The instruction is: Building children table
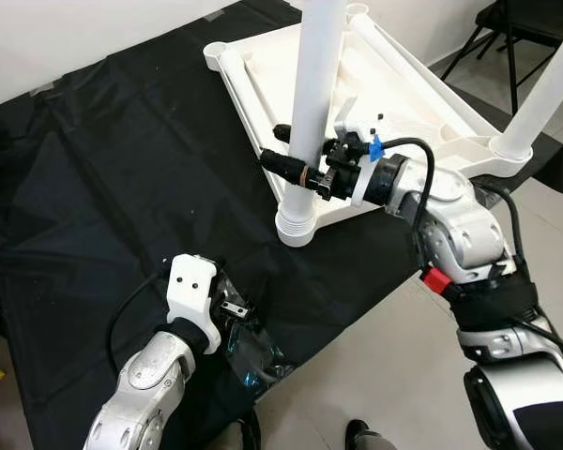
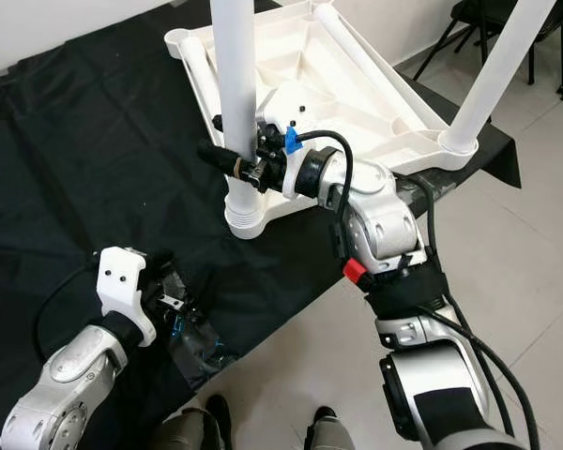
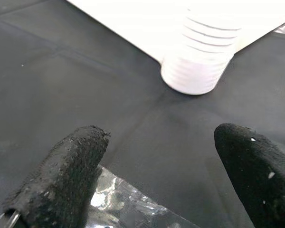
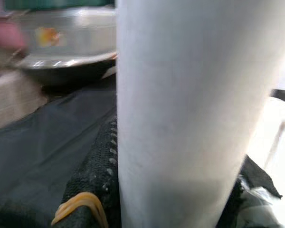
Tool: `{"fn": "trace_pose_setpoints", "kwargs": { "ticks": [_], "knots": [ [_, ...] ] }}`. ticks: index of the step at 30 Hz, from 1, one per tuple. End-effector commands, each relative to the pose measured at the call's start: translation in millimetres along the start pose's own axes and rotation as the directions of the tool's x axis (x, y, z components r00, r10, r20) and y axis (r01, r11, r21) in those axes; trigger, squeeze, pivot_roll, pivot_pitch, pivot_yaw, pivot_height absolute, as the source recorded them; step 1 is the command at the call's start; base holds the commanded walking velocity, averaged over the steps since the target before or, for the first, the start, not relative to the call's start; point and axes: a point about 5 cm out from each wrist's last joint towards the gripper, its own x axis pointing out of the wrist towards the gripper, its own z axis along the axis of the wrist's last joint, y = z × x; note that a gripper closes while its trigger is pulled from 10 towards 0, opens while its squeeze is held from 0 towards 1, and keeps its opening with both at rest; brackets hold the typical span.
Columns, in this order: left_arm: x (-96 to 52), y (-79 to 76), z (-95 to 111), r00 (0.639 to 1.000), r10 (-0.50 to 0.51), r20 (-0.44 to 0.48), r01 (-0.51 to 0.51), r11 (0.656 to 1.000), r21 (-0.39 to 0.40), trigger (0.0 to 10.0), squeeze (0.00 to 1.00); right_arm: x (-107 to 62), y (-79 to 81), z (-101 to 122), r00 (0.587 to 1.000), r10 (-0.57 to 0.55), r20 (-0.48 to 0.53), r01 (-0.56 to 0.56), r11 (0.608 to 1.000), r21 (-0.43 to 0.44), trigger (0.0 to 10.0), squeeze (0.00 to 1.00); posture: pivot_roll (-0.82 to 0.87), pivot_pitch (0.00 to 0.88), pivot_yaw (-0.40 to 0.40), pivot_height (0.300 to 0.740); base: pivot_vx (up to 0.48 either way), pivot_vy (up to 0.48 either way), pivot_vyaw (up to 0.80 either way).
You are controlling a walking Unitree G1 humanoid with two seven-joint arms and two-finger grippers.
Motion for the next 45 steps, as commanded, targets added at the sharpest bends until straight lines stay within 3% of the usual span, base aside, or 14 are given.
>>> {"fn": "trace_pose_setpoints", "kwargs": {
  "ticks": [1,2,4,10,15,16,17,25,27,29,33,36,40,45],
  "knots": [
    [-3.6,1.8,-7.3,0.999,0.018,-0.027,-0.018,1.000,0.009,10.0,0.00,-18.6,3.1,-66.6,0.915,-0.275,-0.296,0.314,0.945,0.091,0.0,0.00,0.00,0.330,0.049,0.740,0.000,0.000,0.00],
    [-3.6,1.8,-7.3,0.999,0.018,-0.027,-0.018,1.000,0.009,10.0,0.00,-18.6,3.1,-66.6,0.915,-0.275,-0.296,0.314,0.945,0.091,0.0,0.00,0.00,0.330,0.049,0.740,0.000,0.000,0.00],
    [-3.8,2.0,-7.1,1.000,0.022,-0.023,-0.021,1.000,0.011,10.0,0.00,-28.6,16.9,-78.2,0.808,-0.498,-0.314,0.538,0.841,0.050,0.0,0.00,0.00,0.330,0.046,0.740,0.000,0.000,0.00],
    [-3.3,3.0,-7.3,0.999,0.033,-0.012,-0.033,0.999,0.009,10.0,0.00,-33.8,70.4,-93.8,0.772,-0.533,-0.346,0.597,0.795,0.105,0.0,0.00,0.00,0.327,0.048,0.740,0.000,0.000,0.00],
    [-1.8,3.6,-8.3,0.999,0.037,-0.009,-0.037,0.999,0.010,10.0,0.00,-32.7,71.7,-93.8,0.762,-0.543,-0.352,0.608,0.787,0.104,0.0,0.00,-0.01,0.317,0.050,0.740,0.000,0.000,0.00],
    [-1.0,3.8,-8.6,0.999,0.036,-0.009,-0.036,0.999,0.010,10.0,0.00,-31.6,69.7,-92.5,0.759,-0.549,-0.349,0.615,0.781,0.109,2.0,0.00,-0.01,0.315,0.050,0.740,0.000,0.000,0.00],
    [-0.6,4.0,-8.9,0.999,0.036,-0.009,-0.035,0.999,0.010,10.0,0.00,-31.2,68.3,-91.4,0.751,-0.560,-0.350,0.627,0.771,0.112,2.5,0.00,-0.01,0.312,0.049,0.740,0.000,0.000,0.00],
    [1.1,4.9,-10.3,0.999,0.038,-0.010,-0.037,0.999,0.009,10.0,0.00,-31.2,51.8,-83.0,0.716,-0.613,-0.334,0.678,0.725,0.121,1.8,0.00,0.00,0.304,0.050,0.740,0.000,0.000,0.00],
    [1.5,5.0,-10.8,0.999,0.036,-0.011,-0.036,0.999,0.009,10.0,0.00,-25.3,41.6,-70.8,0.764,-0.585,-0.273,0.635,0.756,0.157,2.0,0.00,0.00,0.299,0.052,0.740,0.000,0.000,0.00],
    [2.0,5.1,-11.5,0.999,0.034,-0.013,-0.034,0.999,0.010,10.0,0.00,-19.1,29.1,-56.4,0.829,-0.518,-0.212,0.549,0.827,0.121,0.8,0.00,0.00,0.297,0.051,0.740,0.000,0.000,0.00],
    [3.0,5.5,-12.3,0.999,0.032,-0.014,-0.032,0.999,0.008,10.0,0.00,-15.2,9.8,-36.6,0.911,-0.373,-0.175,0.391,0.917,0.080,1.3,0.00,-0.01,0.294,0.051,0.740,0.000,0.000,0.00],
    [3.2,5.6,-12.5,0.999,0.032,-0.014,-0.032,0.999,0.007,10.0,0.00,-15.1,8.0,-33.4,0.926,-0.337,-0.172,0.352,0.934,0.064,1.3,0.00,-0.01,0.294,0.051,0.740,0.000,0.000,0.00],
    [4.1,5.3,-13.9,0.999,0.027,-0.016,-0.027,1.000,0.008,10.0,0.00,-20.7,-2.8,-23.0,0.970,-0.096,-0.221,0.099,0.995,0.005,1.6,0.00,-0.01,0.291,0.052,0.740,0.000,0.000,0.00],
    [3.0,4.7,-13.7,1.000,0.026,-0.017,-0.026,1.000,0.006,10.0,0.00,-20.8,-10.1,-24.8,0.974,-0.071,-0.215,0.079,0.996,0.031,1.1,0.00,0.00,0.294,0.051,0.740,0.000,0.000,0.00]
  ]
}}
